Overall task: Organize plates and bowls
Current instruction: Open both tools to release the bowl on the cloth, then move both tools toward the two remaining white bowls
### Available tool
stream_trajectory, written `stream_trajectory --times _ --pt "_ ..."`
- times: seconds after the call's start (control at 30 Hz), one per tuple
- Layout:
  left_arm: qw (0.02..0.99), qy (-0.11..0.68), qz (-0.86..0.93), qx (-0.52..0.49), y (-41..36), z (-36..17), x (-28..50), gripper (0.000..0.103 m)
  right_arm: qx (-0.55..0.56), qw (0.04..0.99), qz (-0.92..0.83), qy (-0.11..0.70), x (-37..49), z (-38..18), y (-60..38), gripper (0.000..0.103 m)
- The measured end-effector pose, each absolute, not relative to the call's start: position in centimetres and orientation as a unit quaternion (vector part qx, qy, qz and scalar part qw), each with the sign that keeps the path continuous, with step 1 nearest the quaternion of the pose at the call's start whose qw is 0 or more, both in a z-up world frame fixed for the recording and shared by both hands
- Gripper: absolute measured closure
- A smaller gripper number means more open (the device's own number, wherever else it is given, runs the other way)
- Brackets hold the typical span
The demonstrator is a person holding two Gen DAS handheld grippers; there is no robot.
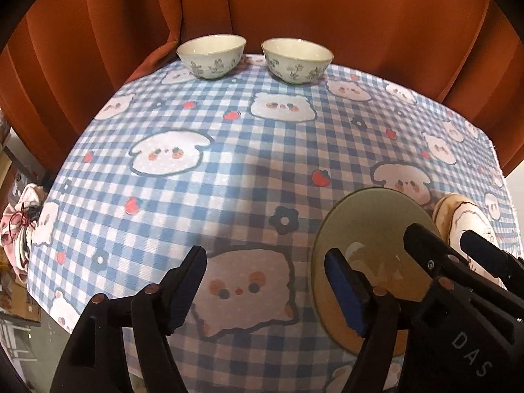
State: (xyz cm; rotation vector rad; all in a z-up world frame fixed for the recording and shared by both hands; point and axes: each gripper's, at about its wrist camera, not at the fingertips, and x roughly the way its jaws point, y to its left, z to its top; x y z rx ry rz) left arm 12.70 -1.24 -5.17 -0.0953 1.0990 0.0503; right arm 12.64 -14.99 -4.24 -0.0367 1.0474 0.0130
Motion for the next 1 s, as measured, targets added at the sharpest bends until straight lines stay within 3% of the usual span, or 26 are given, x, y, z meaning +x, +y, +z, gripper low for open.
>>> stream_trajectory --times 0.2,0.47,1.0 --pt "0.857 0.514 -0.006 -0.039 1.0 -4.1 12.1 0.023 -0.015 0.873 -0.008 0.487 11.3 -3.0 -12.8 0.029" --pt "0.868 0.496 -0.033 -0.014 4.8 -2.2 12.1 0.015 -0.001 0.884 -0.012 0.467 9.9 -1.8 -8.2 0.019" --pt "0.895 0.446 -0.022 0.004 12.3 2.3 16.8 0.015 0.005 0.906 -0.006 0.424 13.4 2.3 -0.1 0.017"
